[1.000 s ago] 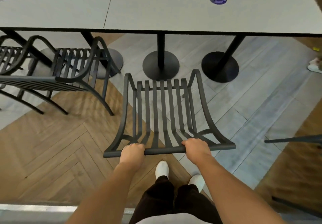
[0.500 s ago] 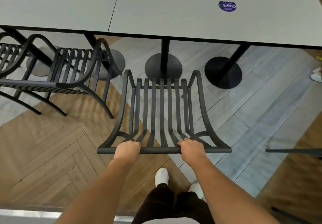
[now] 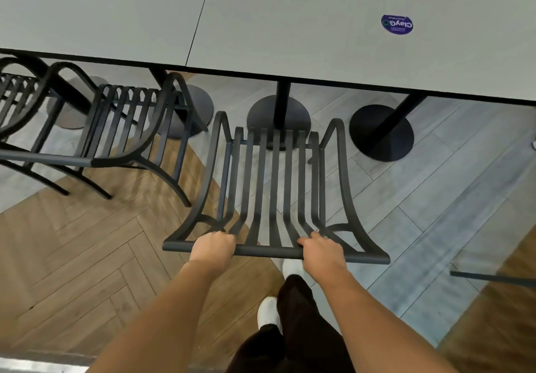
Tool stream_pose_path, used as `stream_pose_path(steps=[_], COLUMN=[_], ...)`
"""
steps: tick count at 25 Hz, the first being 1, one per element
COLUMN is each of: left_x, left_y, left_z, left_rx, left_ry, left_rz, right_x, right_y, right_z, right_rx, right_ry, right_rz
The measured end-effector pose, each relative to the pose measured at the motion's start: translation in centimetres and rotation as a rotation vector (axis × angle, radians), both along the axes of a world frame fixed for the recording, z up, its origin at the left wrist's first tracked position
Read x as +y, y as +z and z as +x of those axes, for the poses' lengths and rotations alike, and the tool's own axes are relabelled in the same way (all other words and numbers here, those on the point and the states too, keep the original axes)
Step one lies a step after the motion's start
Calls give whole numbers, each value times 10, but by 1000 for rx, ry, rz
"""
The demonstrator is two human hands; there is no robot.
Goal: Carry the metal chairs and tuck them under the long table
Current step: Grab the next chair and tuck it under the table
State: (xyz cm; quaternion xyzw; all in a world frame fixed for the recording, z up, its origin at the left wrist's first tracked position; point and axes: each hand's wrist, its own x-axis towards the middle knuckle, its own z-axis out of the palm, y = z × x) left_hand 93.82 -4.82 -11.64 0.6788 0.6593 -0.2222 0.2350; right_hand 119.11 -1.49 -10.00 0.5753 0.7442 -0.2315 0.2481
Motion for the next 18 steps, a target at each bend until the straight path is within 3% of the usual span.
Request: stream_pose_path(steps=[9, 18], left_x=[87, 166], left_y=[4, 7], left_z=[-16, -47], left_rx=[-22, 9], left_ry=[97, 18], left_rz=[28, 52], right_x=[95, 163], right_y=[-5, -6], right_z=[-17, -48], right_rx=[32, 1], right_ry=[48, 7], right_rz=[7, 1])
